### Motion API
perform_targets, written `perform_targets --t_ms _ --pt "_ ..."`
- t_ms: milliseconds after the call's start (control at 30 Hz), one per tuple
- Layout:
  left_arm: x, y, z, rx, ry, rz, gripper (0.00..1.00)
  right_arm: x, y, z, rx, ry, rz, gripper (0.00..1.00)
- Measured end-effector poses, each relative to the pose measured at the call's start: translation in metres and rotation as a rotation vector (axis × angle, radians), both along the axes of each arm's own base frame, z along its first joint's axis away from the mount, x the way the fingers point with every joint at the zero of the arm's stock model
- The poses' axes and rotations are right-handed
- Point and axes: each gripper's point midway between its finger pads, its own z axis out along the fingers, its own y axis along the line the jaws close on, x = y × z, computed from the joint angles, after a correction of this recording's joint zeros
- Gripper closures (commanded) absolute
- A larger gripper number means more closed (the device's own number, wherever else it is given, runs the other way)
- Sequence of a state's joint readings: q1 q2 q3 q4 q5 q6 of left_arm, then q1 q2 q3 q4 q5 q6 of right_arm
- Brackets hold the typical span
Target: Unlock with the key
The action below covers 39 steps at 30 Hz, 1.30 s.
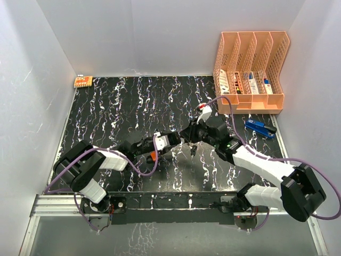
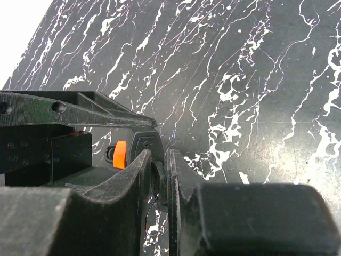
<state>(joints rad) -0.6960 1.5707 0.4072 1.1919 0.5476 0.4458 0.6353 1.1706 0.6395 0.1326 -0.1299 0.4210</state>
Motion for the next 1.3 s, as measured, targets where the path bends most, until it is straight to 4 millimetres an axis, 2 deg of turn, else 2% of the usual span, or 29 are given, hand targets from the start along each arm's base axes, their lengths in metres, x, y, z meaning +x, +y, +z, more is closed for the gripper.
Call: perform_targets --t_ms 300,767,1067,1300 --pt "0.009 -0.008 0.007 0.007 0.014 0.007 1.00 0.010 0.006 -0.002 -0.012 0.007 -0.010 1.00" --pt "0.017 -0.008 0.007 -0.034 0.127 0.112 1.00 0.023 0.011 -0.001 -0.007 0.006 -0.040 1.00" --pt "0.025 -0.008 0.012 -0.096 0.202 0.291 1.00 0.040 0.015 0.008 0.017 -0.008 -0.080 1.00" --pt "0.038 0.008 0.016 -0.105 0.181 0.499 1.00 0.059 0.034 0.013 0.017 0.049 -0.080 1.00"
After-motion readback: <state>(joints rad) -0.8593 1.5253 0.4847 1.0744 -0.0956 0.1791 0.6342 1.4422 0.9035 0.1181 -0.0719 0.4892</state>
